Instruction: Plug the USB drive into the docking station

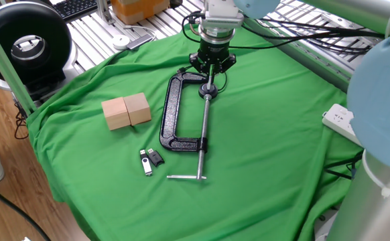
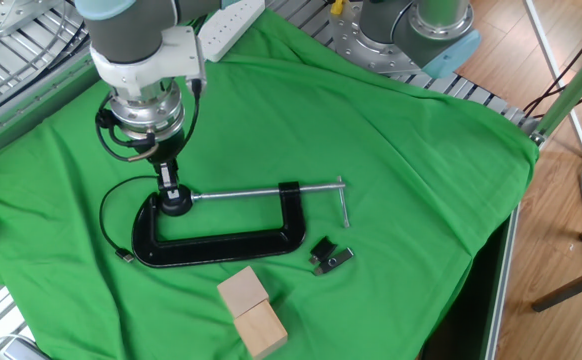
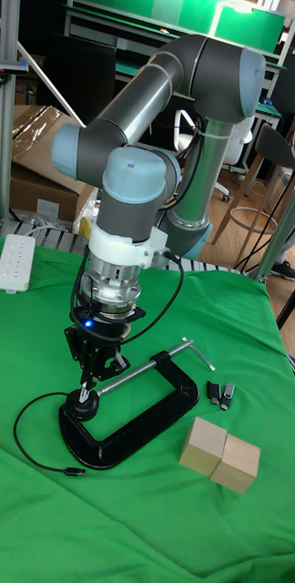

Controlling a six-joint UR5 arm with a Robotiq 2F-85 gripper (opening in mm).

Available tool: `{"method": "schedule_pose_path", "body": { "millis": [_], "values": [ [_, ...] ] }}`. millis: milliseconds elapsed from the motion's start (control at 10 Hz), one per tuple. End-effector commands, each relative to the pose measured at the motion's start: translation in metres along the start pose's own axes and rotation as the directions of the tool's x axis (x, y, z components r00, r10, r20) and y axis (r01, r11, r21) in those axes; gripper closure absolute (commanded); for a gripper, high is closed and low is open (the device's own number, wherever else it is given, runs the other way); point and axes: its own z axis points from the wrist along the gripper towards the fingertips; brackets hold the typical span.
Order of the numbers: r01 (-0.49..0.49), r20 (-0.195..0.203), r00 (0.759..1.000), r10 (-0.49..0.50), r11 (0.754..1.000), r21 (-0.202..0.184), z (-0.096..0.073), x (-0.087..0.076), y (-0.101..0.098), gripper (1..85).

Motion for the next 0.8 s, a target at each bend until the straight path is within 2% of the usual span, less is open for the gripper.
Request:
{"method": "schedule_pose_path", "body": {
  "millis": [0,100,200,400,700],
  "values": [
    [-0.012,-0.049,0.999,0.012,1.000,0.001,-0.011,0.008,0.000,75.3],
    [-0.025,-0.060,0.998,0.023,1.000,-0.019,-0.015,0.007,0.004,49.3],
    [-0.028,-0.041,0.999,0.027,0.999,-0.025,-0.013,0.003,0.005,43.3],
    [-0.040,-0.025,0.999,0.039,0.999,-0.020,-0.015,-0.001,0.006,41.7],
    [-0.117,-0.021,0.993,0.117,0.993,-0.004,-0.027,-0.007,0.001,46.0]
  ]
}}
